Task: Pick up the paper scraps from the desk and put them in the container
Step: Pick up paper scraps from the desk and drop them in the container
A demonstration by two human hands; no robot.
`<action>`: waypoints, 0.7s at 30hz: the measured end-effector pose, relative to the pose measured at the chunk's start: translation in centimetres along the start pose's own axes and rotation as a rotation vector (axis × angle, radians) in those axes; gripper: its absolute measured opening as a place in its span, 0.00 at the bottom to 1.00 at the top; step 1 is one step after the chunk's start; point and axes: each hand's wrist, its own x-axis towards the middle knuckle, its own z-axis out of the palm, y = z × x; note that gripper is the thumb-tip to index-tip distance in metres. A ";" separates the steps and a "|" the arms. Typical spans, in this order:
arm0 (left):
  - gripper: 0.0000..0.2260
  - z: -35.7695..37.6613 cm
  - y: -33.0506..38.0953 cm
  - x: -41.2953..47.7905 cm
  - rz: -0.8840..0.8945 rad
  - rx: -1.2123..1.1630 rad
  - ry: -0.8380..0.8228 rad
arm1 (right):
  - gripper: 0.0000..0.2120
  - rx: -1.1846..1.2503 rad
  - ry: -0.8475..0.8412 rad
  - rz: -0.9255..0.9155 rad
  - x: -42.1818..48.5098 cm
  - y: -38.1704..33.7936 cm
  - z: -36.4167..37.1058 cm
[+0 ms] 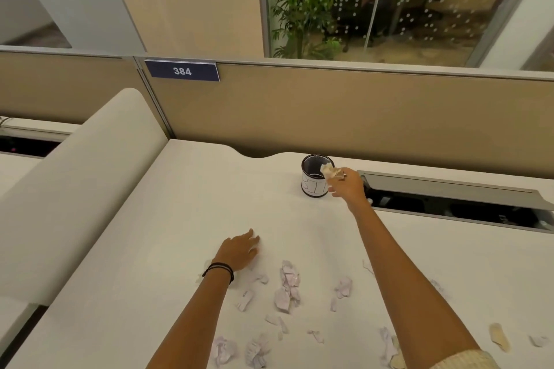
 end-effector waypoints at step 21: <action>0.16 0.9 -8.2 -5.4 -0.184 -0.324 0.433 | 0.12 -0.352 -0.490 -0.363 -10.8 6.4 8.7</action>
